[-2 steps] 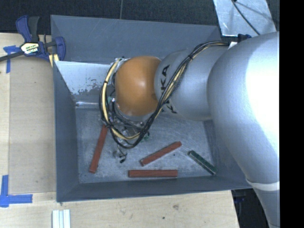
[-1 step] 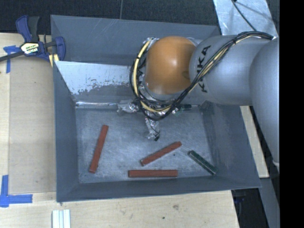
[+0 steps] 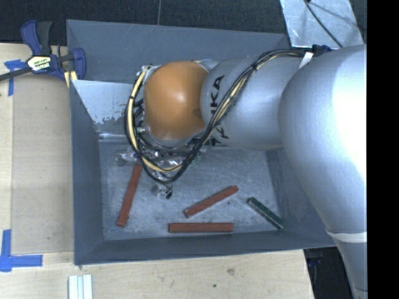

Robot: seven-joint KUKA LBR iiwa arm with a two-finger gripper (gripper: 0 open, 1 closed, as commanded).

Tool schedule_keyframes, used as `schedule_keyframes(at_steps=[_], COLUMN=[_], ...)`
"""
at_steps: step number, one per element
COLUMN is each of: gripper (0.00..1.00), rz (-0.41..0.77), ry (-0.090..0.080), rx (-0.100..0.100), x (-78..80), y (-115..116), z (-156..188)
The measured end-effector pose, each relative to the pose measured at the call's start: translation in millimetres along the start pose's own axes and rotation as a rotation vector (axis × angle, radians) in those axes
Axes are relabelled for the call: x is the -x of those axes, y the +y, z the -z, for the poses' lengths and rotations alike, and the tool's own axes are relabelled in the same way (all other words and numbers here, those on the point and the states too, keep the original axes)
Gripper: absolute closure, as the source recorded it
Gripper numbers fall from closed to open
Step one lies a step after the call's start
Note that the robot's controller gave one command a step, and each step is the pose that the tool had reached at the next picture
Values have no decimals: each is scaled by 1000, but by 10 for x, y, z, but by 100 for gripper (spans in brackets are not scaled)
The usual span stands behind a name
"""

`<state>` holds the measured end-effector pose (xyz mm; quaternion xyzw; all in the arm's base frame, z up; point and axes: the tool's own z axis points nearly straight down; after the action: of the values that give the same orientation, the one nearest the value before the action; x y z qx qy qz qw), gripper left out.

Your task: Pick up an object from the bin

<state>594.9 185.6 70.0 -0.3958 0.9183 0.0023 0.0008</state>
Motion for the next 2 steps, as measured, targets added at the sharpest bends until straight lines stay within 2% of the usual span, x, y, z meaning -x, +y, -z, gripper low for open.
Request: schedule_keyframes(at_steps=[1, 2], gripper=[100, 100], rz=[-10, 446], ry=[1, -4], rx=[-4, -8], x=[-26, -50], y=[-59, -135], z=[14, 1139])
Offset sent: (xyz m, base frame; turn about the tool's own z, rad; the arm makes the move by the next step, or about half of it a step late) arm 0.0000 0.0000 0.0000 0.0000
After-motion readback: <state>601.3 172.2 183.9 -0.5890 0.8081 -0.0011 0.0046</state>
